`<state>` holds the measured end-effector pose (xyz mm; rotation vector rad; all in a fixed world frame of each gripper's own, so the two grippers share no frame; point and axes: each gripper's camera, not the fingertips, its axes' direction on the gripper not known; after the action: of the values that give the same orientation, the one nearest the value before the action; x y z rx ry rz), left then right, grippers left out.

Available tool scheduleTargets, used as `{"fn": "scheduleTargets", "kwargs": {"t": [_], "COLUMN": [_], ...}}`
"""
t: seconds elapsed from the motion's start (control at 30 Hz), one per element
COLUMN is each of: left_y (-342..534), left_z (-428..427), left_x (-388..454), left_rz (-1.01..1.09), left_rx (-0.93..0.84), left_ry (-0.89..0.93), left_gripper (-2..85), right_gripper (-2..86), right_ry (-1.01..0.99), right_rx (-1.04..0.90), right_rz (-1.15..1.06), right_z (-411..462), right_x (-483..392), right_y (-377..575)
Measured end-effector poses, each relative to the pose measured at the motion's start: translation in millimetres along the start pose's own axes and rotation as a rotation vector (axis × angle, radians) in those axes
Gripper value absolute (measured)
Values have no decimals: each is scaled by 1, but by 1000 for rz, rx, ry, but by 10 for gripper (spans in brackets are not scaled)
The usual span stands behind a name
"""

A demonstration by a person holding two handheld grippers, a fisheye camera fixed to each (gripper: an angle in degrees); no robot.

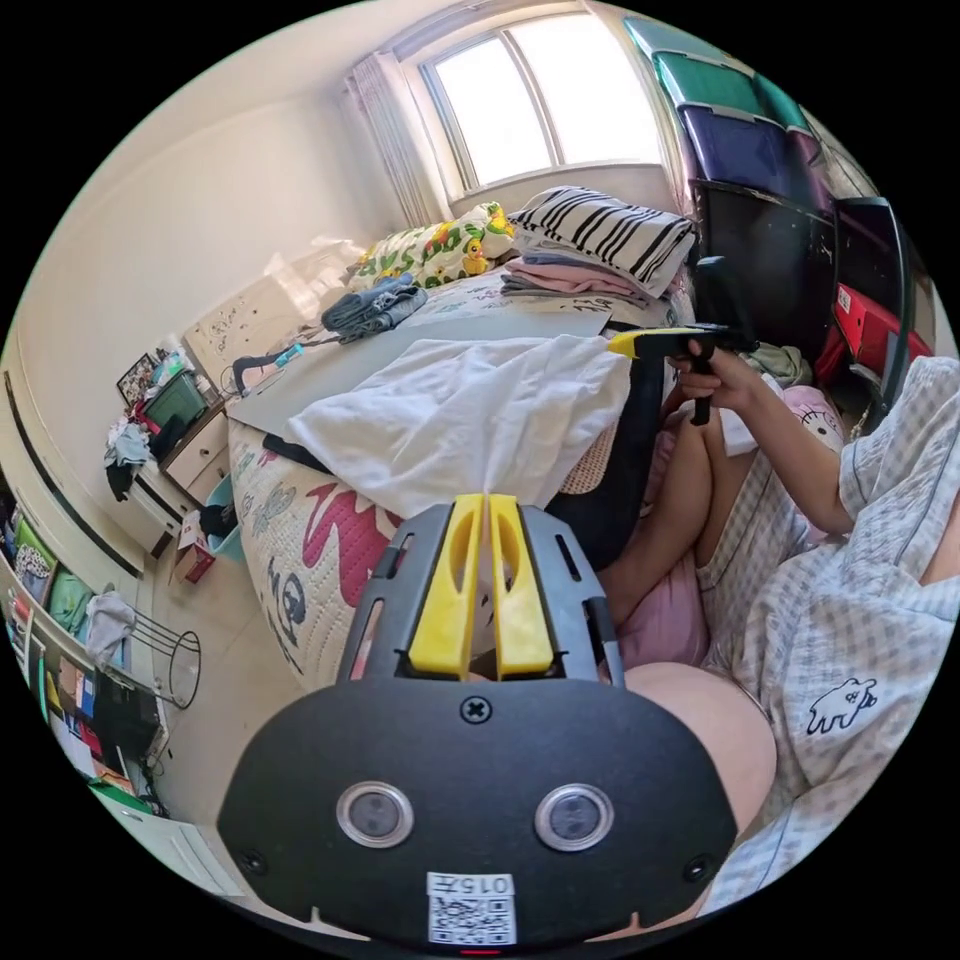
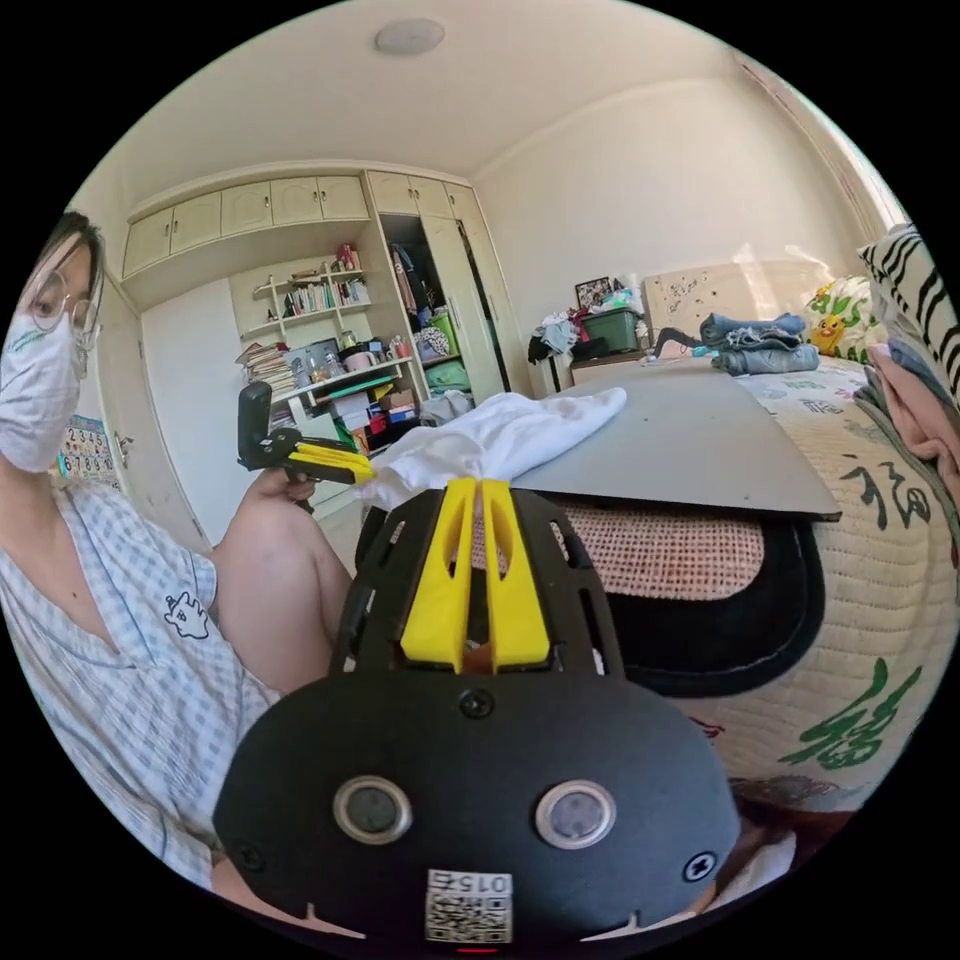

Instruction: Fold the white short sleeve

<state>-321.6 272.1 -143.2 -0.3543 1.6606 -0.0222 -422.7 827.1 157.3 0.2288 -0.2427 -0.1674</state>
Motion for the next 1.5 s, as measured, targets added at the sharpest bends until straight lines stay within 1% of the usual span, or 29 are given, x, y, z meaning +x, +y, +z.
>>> {"fn": "scheduleTargets", "kwargs": {"t": [0.1,0.17,0.23,0.3,0.37,0.43,0.57,0.7,0.77,0.83,0.97,1.0,1.07,1.13,1.23,1.3,1.4,1.47,1.5], "left_y": [6,13,23,36,39,37,29,24,23,24,31,33,36,37,39,41,47,52,55], "left_z": [-33,-56,-76,-89,-90,-89,-88,-84,-84,-85,-90,-91,-90,-87,-80,-75,-70,-67,-65], "left_x": [-2,-5,-9,-16,-19,-21,-17,-11,-9,-10,-15,-16,-18,-18,-16,-15,-17,-17,-18], "left_rz": [-31,-57,-89,-125,-144,-148,-143,-118,-116,-121,-146,-153,-161,-164,-159,-162,-172,-176,-180], "left_rx": [34,59,90,123,122,118,88,56,51,53,80,86,88,83,73,70,75,79,83], "left_ry": [-32,-39,-44,9,3,23,15,5,2,2,13,16,19,22,16,16,23,26,28], "left_gripper": [3,1,0,0,-1,-1,-1,-1,0,0,0,0,0,-1,-1,0,-1,0,0], "right_gripper": [-8,-8,-7,-3,20,42,41,47,80,89,69,68,66,65,55,33,27,41,43], "right_ry": [103,203,225,211,190,179,95,118,96,82,113,114,131,135,61,44,13,44,52], "right_rx": [1,38,47,25,-33,-47,-113,-112,-113,-117,-28,-35,-131,-143,-134,-149,-103,7,24], "right_rz": [-57,-99,-87,-79,-67,-89,-144,-174,-173,-175,-122,-114,-179,-236,-212,-227,-207,-121,-111], "right_z": [-9,-19,-23,-19,-5,4,26,35,36,35,10,9,15,20,29,33,18,-5,-9], "right_x": [-26,-48,-54,-51,-38,-33,-29,-36,-38,-40,-24,-20,-22,-33,-35,-40,-38,-21,-17], "right_y": [6,17,24,28,26,21,13,19,19,19,23,22,17,17,17,19,23,23,23]}}
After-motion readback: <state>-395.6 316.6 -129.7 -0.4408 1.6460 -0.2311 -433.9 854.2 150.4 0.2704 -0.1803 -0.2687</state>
